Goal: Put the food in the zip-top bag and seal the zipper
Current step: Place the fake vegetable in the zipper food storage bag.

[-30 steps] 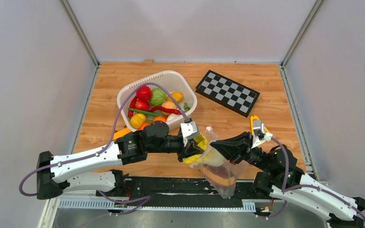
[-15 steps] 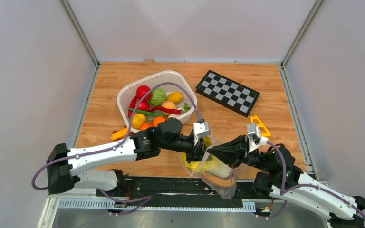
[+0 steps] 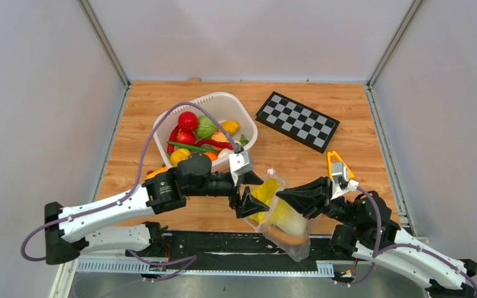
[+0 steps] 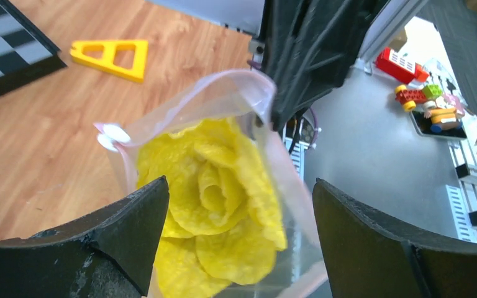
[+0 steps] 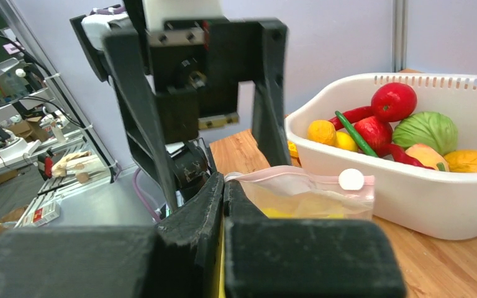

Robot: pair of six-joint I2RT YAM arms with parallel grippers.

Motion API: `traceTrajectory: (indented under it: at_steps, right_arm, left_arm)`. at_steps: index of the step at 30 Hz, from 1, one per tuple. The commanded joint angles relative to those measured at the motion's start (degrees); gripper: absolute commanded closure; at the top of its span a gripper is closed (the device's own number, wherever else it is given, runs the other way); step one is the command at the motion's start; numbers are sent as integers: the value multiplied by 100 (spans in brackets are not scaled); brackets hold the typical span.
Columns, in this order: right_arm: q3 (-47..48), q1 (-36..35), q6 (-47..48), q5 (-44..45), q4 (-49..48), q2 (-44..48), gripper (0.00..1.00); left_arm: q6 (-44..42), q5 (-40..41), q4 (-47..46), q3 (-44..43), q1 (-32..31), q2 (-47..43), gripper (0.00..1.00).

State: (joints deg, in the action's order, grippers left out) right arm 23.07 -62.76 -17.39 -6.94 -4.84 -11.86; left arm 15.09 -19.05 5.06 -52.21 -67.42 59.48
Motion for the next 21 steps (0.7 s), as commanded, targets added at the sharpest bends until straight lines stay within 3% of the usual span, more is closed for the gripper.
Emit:
traceTrajectory:
  at_steps: [1, 6, 12, 16, 21]
  right_arm:
    - [73, -8, 159, 163, 45, -29, 100]
    - [91, -8, 140, 75, -35, -87, 100]
    - [95, -8, 115, 21, -50, -55, 100]
    - [109, -12, 111, 14, -29, -67, 100]
    - [113, -6, 104, 24, -24, -60, 100]
  left_arm:
    - [-276, 500, 271, -183, -21, -574, 9]
    - [-481, 2040, 999, -174, -22, -834, 10]
    - [-452, 2602, 1290, 84, -18, -436, 11]
    - [-495, 2748, 1257, 114, -9, -215, 13]
    - [-605, 2345, 1111, 208, 128, -202, 26]
